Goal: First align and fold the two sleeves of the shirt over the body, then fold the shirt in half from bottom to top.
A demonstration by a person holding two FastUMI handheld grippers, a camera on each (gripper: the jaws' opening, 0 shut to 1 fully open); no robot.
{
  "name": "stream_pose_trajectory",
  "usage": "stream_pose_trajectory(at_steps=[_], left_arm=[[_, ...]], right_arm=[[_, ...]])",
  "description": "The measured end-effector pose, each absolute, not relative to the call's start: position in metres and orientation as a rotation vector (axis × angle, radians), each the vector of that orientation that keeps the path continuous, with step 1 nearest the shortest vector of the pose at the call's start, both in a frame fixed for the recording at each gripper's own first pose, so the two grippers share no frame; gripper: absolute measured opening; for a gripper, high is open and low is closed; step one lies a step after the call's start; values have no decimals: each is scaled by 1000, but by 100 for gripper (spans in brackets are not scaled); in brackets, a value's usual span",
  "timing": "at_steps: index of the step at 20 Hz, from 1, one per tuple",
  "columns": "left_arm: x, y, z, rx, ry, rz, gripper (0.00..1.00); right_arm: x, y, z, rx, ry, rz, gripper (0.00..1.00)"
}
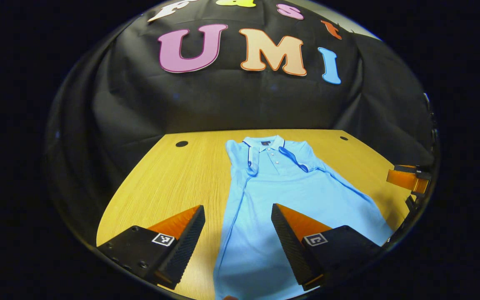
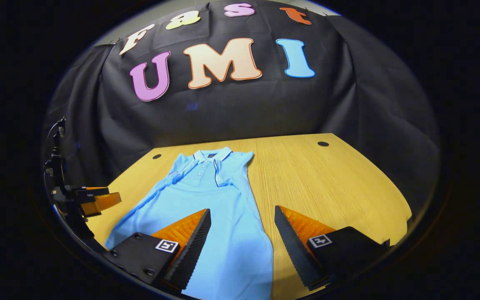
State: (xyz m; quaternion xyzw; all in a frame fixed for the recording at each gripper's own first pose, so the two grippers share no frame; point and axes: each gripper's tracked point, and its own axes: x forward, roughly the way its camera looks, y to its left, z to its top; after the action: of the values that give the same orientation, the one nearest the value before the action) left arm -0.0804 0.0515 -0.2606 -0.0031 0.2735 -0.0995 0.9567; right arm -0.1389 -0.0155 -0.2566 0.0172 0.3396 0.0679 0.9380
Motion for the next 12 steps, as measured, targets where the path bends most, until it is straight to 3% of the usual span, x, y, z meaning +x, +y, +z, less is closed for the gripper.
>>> stream_pose_trajectory(at_steps=[12], left_arm=[[-197, 62, -320, 36, 723, -221, 96]], right_arm=[[-244, -51, -310, -113, 862, 96, 97]])
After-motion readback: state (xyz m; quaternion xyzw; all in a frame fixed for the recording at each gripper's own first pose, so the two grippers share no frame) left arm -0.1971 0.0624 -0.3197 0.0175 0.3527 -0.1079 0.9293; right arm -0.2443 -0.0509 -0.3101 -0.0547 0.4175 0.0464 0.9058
